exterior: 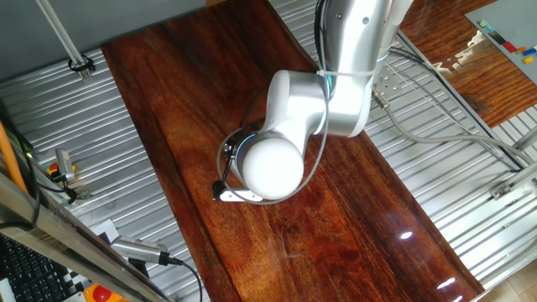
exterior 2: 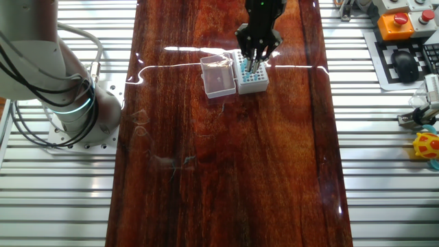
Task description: Insert a medium pipette tip into the holder for medium pipette tips
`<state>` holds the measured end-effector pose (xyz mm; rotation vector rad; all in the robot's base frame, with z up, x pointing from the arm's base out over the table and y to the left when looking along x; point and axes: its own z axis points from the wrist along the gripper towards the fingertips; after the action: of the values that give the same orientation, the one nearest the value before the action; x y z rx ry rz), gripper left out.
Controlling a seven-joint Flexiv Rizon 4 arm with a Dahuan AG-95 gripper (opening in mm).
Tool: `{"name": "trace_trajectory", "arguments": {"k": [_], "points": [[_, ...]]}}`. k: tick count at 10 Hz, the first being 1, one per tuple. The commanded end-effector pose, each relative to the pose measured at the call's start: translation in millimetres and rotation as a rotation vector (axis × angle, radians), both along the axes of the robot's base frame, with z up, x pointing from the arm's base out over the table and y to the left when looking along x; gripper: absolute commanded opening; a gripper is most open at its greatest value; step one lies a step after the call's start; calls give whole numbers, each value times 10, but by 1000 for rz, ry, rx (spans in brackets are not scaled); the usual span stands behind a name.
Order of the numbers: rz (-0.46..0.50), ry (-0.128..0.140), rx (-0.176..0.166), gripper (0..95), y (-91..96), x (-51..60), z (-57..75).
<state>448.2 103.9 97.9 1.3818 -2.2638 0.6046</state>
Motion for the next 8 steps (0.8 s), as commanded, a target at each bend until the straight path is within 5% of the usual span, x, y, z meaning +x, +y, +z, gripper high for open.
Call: {"name": "trace_trajectory", "arguments": {"k": [1, 4, 5, 6, 7, 8], "points": [[-1, -2, 1, 0, -1, 0, 0], [-10, -10, 2, 0, 12, 7, -8], [-3, -15, 7, 380, 12, 7, -8], [-3, -17, 8, 380, 12, 7, -7], [1, -20, 14, 570, 12, 7, -7], [4, -21, 17, 570, 12, 7, -7]]}}
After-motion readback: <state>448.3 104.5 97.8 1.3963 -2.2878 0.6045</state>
